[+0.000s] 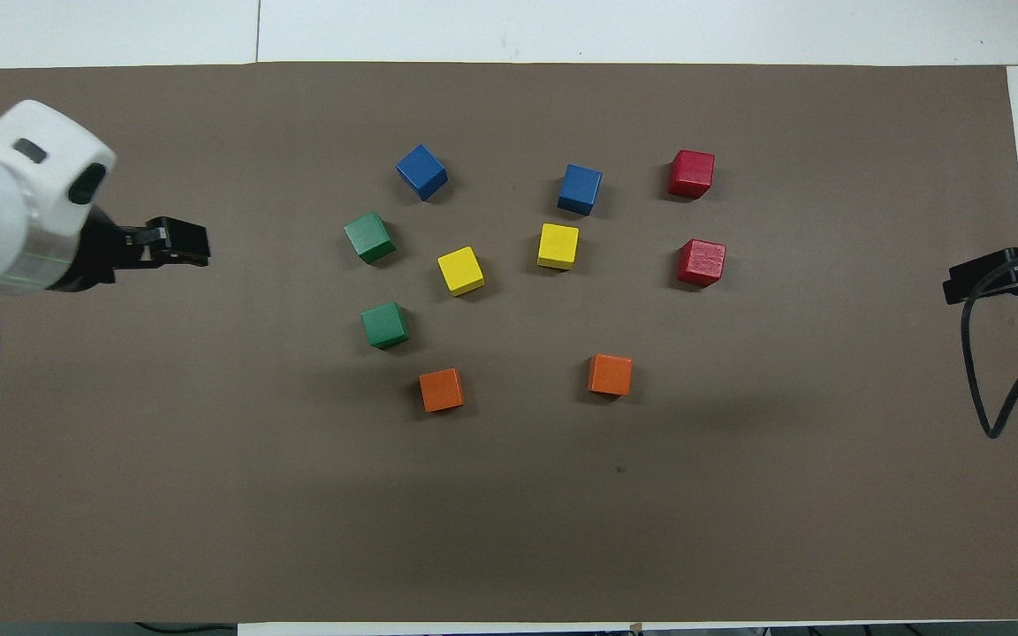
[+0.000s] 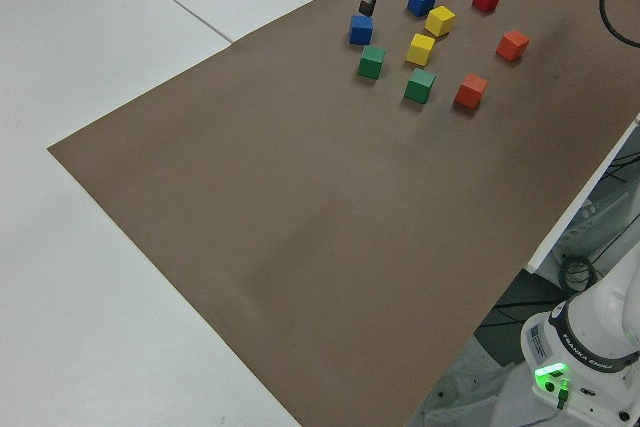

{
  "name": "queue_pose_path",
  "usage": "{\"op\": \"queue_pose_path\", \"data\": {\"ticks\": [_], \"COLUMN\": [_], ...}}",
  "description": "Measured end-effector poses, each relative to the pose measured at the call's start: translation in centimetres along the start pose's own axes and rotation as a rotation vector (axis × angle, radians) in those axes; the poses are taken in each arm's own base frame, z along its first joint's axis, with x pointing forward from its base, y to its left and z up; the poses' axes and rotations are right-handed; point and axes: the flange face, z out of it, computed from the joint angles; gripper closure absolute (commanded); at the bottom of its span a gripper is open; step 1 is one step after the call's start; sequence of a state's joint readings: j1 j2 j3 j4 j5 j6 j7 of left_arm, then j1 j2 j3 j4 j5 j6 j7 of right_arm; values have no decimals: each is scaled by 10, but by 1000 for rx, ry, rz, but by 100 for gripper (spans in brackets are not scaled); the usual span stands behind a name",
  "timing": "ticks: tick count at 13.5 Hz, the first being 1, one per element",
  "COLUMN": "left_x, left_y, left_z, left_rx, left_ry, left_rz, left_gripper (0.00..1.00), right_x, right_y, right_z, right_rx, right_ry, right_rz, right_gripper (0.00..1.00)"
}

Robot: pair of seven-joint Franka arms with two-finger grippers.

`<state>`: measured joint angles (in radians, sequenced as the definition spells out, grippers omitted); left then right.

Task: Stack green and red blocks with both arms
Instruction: 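Reach the left gripper to a green cube while the right gripper reaches a red cube, then carry the green cube outward with the left gripper while the right gripper carries red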

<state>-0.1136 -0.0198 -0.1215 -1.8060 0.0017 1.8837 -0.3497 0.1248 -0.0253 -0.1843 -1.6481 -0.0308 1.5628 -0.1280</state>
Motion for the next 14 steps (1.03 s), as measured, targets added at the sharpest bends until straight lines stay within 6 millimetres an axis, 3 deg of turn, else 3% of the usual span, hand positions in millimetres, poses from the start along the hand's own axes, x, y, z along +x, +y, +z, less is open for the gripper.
{"op": "queue_pose_path", "data": {"ticks": [2,3,5,7,10,14], "left_x": [-11,-15,-24,-33,-37,-50], "left_y": [56,75,86,87,98,125], "left_z": [48,74,125,160,183,213], "left_rx": [-15,-20,-26,-24,-32,-34], "left_ry": [-9,-14,-20,-31,-29,-46], "left_rz": [-30,-30,-22,-20,-64,-70], "left_gripper": [0,0,0,0,0,0], "right_x": [1,4,14,29,59,87], "right_y": [-5,-13,-50,-94,-135,-144], "right_z": [2,7,36,78,146,201], "right_rx": [0,-2,-5,-12,-11,25], "right_ry": [1,10,21,28,65,98], "right_rz": [8,48,134,191,244,308], "right_gripper": [0,0,0,0,0,0]}}
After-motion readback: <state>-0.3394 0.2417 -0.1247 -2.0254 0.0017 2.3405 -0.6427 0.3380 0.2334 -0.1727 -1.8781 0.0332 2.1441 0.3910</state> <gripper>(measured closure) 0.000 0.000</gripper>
